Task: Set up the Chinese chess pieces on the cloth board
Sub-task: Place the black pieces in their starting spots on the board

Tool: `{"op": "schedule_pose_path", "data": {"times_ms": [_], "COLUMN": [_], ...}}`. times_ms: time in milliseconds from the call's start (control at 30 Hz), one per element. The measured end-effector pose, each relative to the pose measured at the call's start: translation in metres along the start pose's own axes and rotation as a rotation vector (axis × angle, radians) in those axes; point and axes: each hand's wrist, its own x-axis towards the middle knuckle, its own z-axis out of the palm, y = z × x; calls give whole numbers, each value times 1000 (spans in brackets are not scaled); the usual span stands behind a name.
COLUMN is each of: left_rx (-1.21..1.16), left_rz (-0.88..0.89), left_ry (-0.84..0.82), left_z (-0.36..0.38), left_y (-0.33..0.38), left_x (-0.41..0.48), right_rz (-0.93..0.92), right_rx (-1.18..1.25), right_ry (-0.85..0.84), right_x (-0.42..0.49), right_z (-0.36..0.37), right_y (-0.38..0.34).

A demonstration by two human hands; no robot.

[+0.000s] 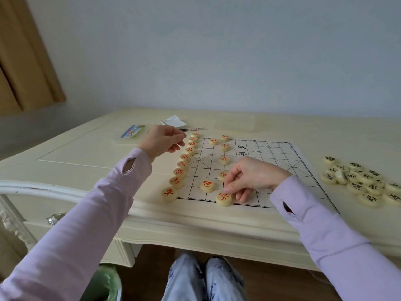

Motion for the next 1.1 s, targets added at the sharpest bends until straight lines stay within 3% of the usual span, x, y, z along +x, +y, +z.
{"op": "schedule_pose_path", "data": {"times_ms": [167, 333, 667, 867, 1100], "left_rx": [4, 62, 346, 600, 679], "left_rz": [53, 95, 243, 321, 369], "left_ry": [-44, -225, -595, -772, -888], "left_z": [11, 38, 139, 212, 270], "left_y": [23, 56, 122, 141, 155], "left_x": [1, -1, 10, 24, 29], "right_rz": [-52, -78, 52, 195, 340], "right_rx": [78, 151, 105, -54, -197], "right_ry": [269, 565, 880, 954, 783], "right_x": [-7, -24, -65, -86, -111], "right_z": [-15, -42, -110, -143, -166], "right_y": [6, 22, 79, 119, 160]}}
